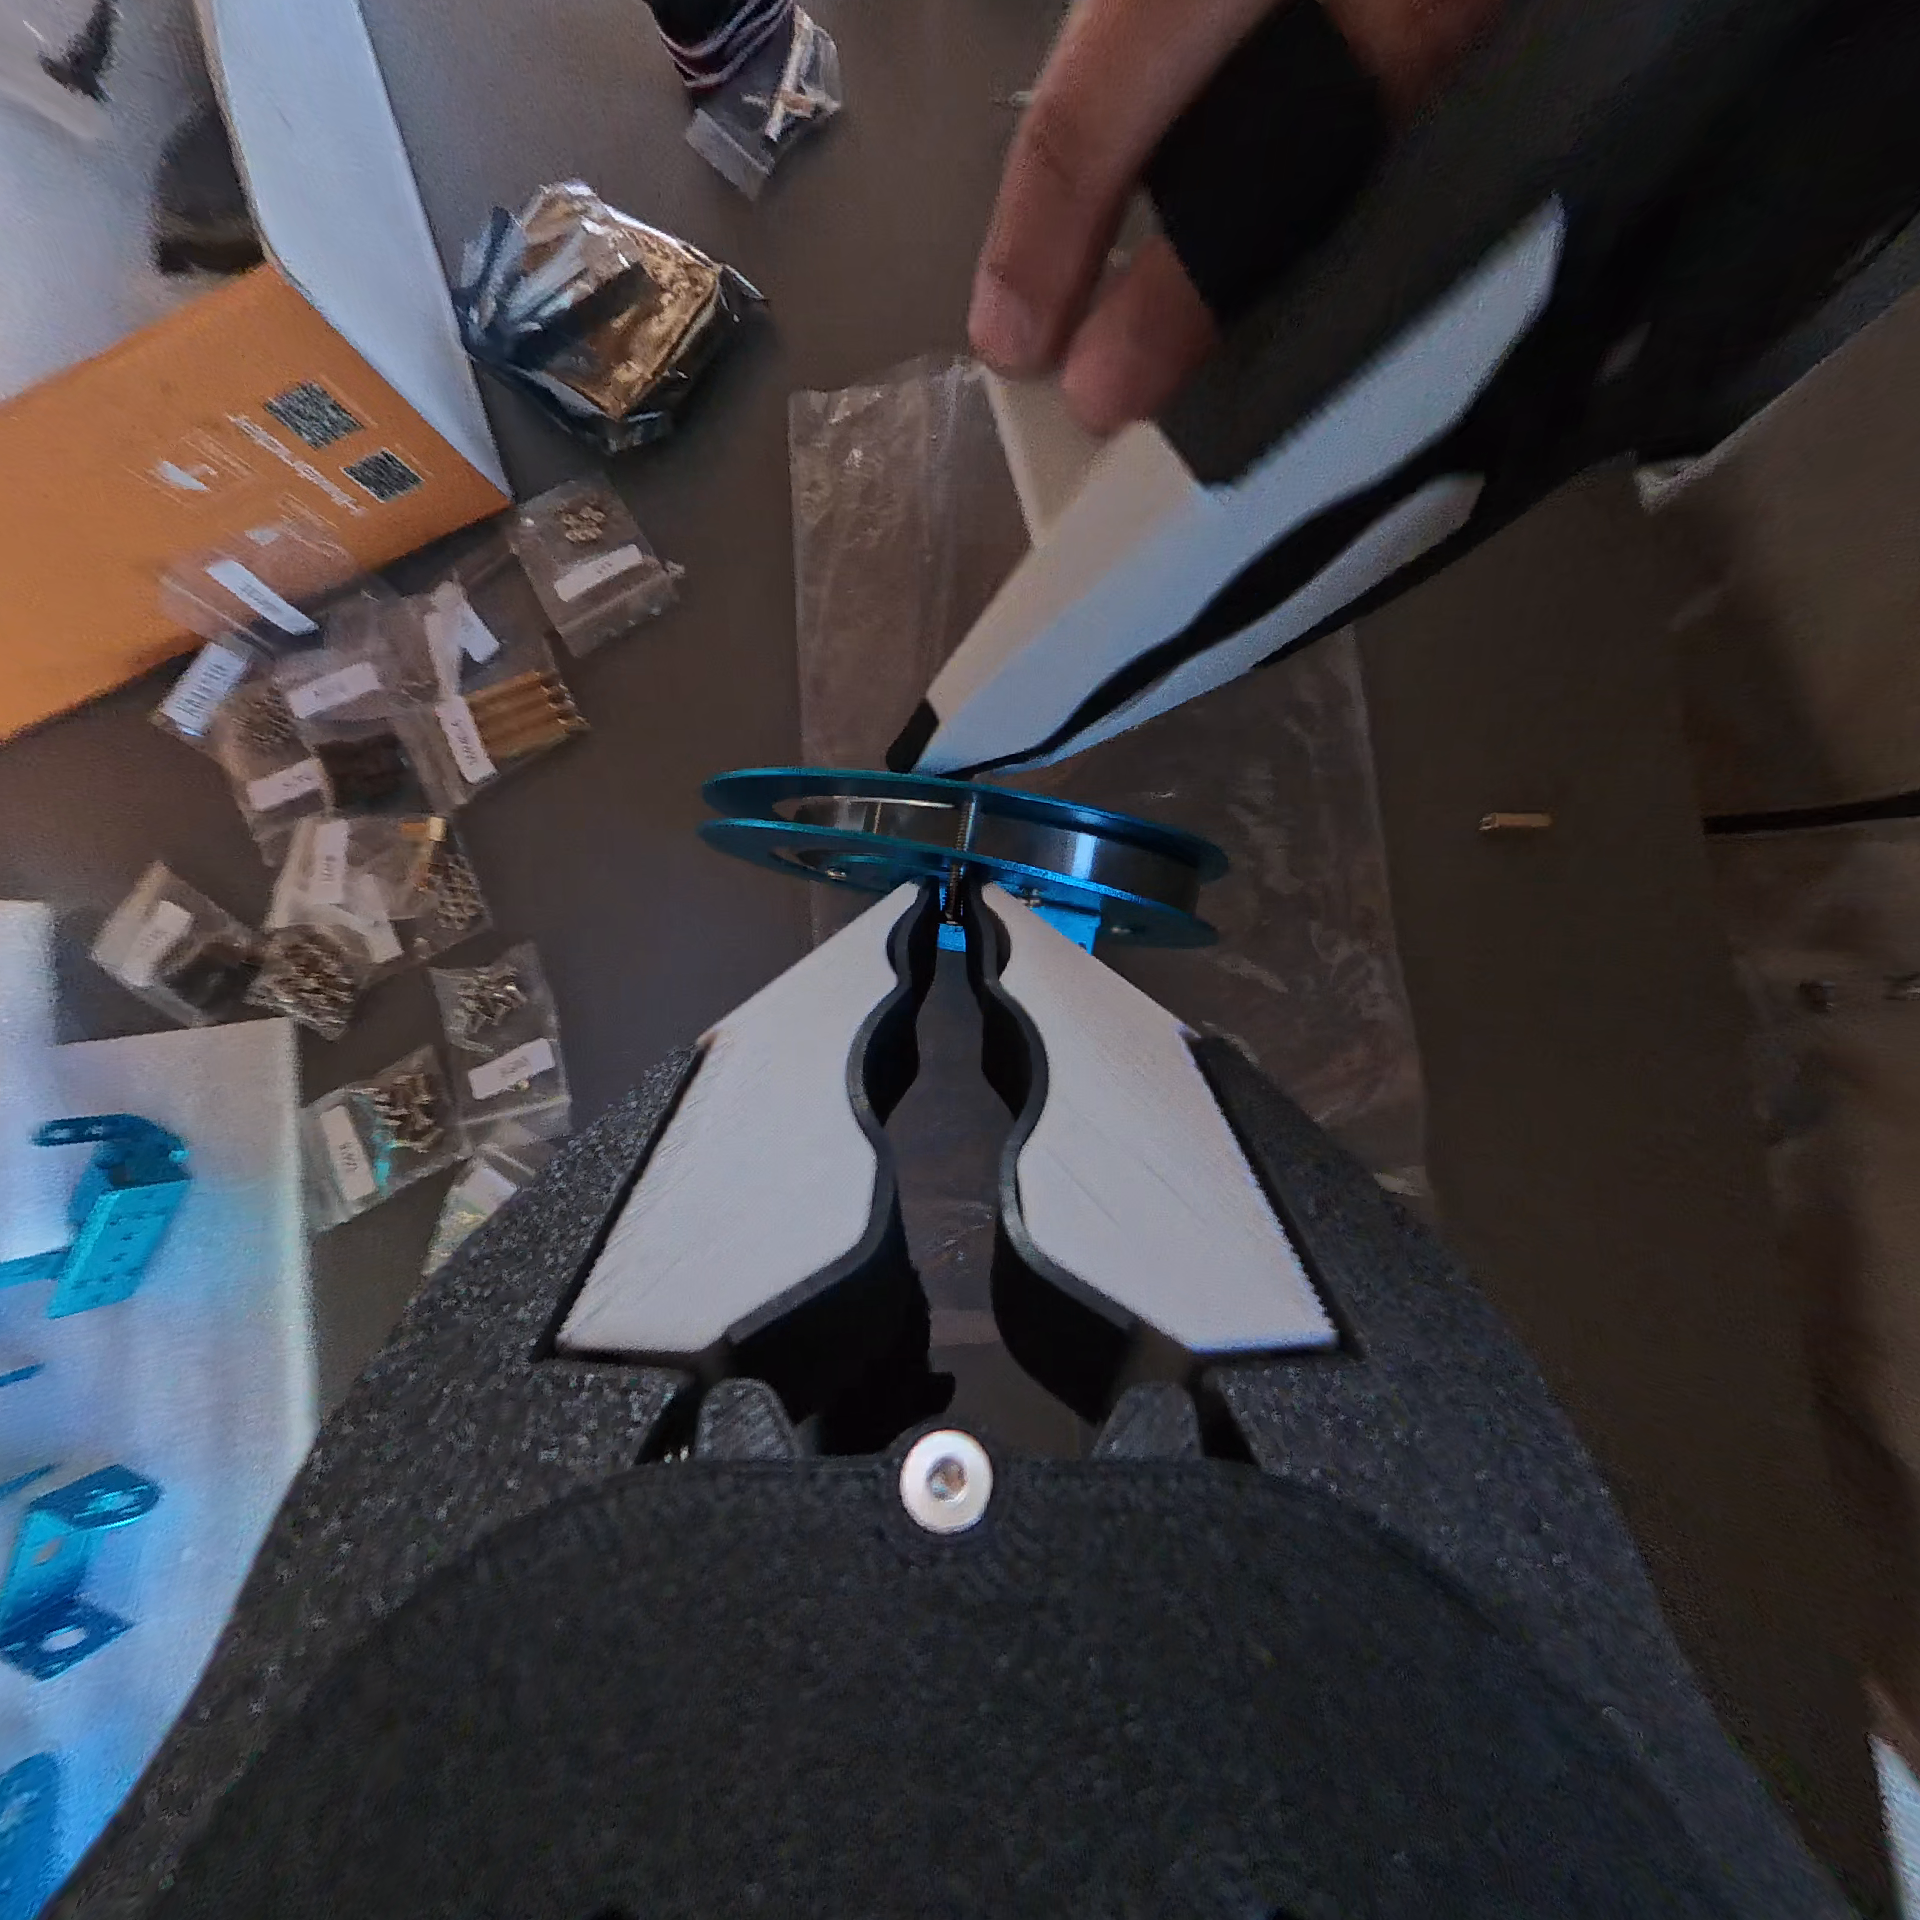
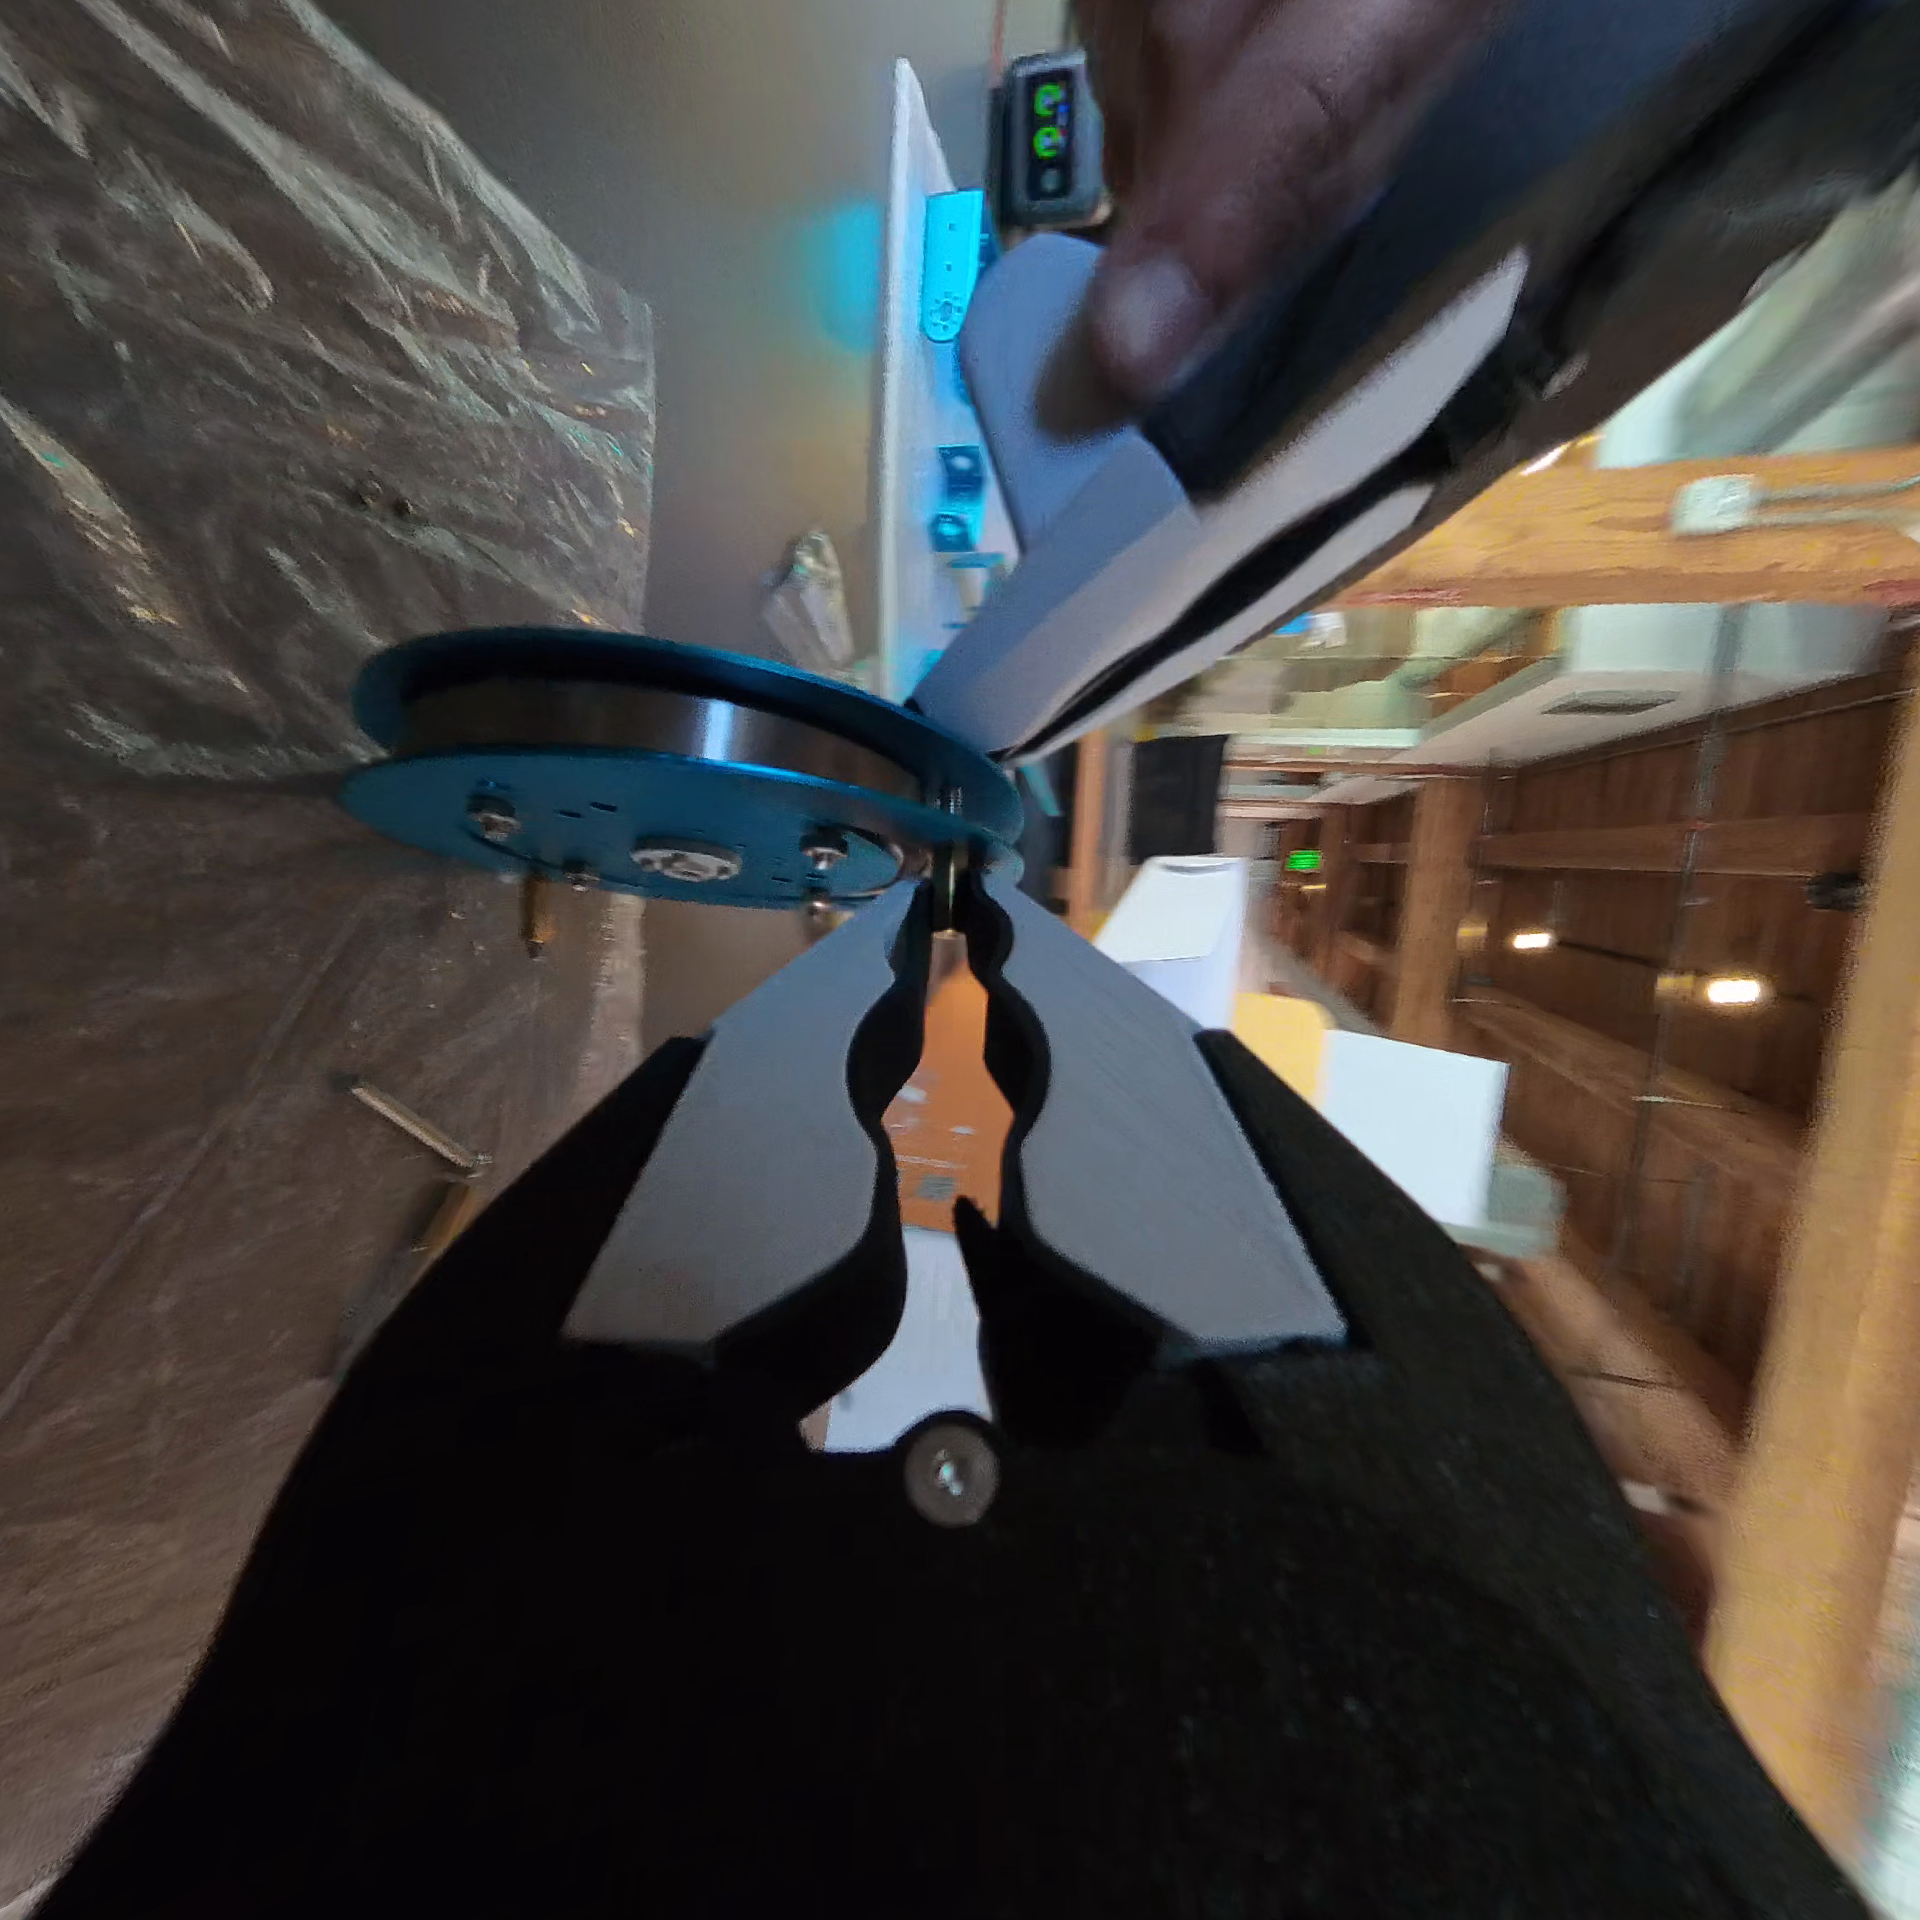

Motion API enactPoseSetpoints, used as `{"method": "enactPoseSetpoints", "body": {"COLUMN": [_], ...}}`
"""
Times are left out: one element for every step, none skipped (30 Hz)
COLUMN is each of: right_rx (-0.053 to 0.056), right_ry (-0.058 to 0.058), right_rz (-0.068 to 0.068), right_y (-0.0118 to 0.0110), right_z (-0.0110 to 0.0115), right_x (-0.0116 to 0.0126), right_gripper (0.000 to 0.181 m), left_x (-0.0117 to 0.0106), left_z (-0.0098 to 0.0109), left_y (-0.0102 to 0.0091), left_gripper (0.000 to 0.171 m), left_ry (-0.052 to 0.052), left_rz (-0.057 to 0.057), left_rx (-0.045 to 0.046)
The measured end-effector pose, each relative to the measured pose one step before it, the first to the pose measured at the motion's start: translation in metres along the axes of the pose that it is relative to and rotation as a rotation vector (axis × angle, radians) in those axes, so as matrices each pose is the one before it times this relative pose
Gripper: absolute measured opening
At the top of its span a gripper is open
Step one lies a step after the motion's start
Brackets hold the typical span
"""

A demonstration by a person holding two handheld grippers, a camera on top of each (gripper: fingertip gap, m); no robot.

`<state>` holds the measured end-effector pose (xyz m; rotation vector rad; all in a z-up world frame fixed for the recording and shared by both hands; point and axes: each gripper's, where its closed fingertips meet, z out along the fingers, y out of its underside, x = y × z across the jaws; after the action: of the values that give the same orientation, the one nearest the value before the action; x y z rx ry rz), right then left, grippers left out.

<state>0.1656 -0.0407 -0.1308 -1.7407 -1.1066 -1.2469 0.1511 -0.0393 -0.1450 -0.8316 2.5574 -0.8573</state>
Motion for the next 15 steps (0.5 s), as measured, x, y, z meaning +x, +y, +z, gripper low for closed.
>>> {"method": "enactPoseSetpoints", "body": {"right_rx": [0.0051, 0.0038, 0.0047, 0.0041, 0.0028, 0.001, -0.0018, -0.004, -0.0043, -0.0055, -0.009, -0.0073, -0.0063, -0.0067, -0.0071], "right_ry": [-0.0744, -0.0957, -0.093, -0.077, -0.0702, -0.0743, -0.0758, -0.0732, -0.0676, -0.0691, -0.0754, -0.0778, -0.0833, -0.0968, -0.1094], "right_rz": [0.0768, 0.1003, 0.1, 0.0793, 0.0663, 0.0649, 0.0613, 0.06, 0.0564, 0.0578, 0.0627, 0.0678, 0.0833, 0.0955, 0.1045], "right_y": [0.00029, 0.00035, 0.00085, 0.00171, 0.00114, 0.00041, 0.00029, 0.00046, 0.00042, 0.00042, 0.00054, 0.00058, 0.00068, 0.0008, 0.00111], "right_z": [-0.00039, -0.00034, -0.00011, 0.00038, 0.00001, -0.00065, -0.00097, -0.00071, -0.00049, -0.00049, -0.00062, -0.0005, -0.00016, -0.00013, -0.0005], "right_x": [-0.00138, -0.00212, -0.00192, -0.00127, -0.00162, -0.00245, -0.00282, -0.00262, -0.00219, -0.00245, -0.00258, -0.00247, -0.0022, -0.00307, -0.00353], "right_gripper": [0.003, 0.003, 0.003, 0.004, 0.004, 0.004, 0.004, 0.004, 0.004, 0.004, 0.004, 0.004, 0.004, 0.004, 0.004], "left_x": [0.00006, -0.00038, -0.00119, -0.00138, -0.00082, -0.00023, 0.00017, -0.00014, -0.0004, -0.00015, -0.0004, -0.00083, -0.00107, -0.00073, -0.0004], "left_z": [0.00052, 0.00071, 0.00081, 0.00082, 0.0006, 0.00019, -0.00012, 0.00009, 0.00013, -0.00002, 0.00006, 0.00025, 0.00035, 0.00008, -0.00006], "left_y": [-0.00038, -0.0006, -0.00066, -0.00089, -0.00053, -0.00058, -0.00083, -0.00047, -0.00028, -0.00055, -0.00052, -0.0002, -0.00017, -0.00077, -0.00134], "left_gripper": [0.003, 0.002, 0.002, 0.003, 0.003, 0.003, 0.002, 0.003, 0.003, 0.002, 0.002, 0.002, 0.002, 0.002, 0.001], "left_ry": [-0.0419, -0.0498, -0.0613, -0.0694, -0.0682, -0.0636, -0.06, -0.059, -0.06, -0.0585, -0.0613, -0.0641, -0.0623, -0.0532, -0.0506], "left_rz": [0.0382, 0.0331, 0.0401, 0.0519, 0.0584, 0.0626, 0.0589, 0.0496, 0.0577, 0.0618, 0.0736, 0.0831, 0.074, 0.0593, 0.0557], "left_rx": [0.00447, 0.00255, 0.00346, 0.0051, 0.00041, -0.00277, -0.00337, -0.00618, -0.00893, -0.00727, -0.00691, -0.00786, -0.00968, -0.00749, -0.00357]}}
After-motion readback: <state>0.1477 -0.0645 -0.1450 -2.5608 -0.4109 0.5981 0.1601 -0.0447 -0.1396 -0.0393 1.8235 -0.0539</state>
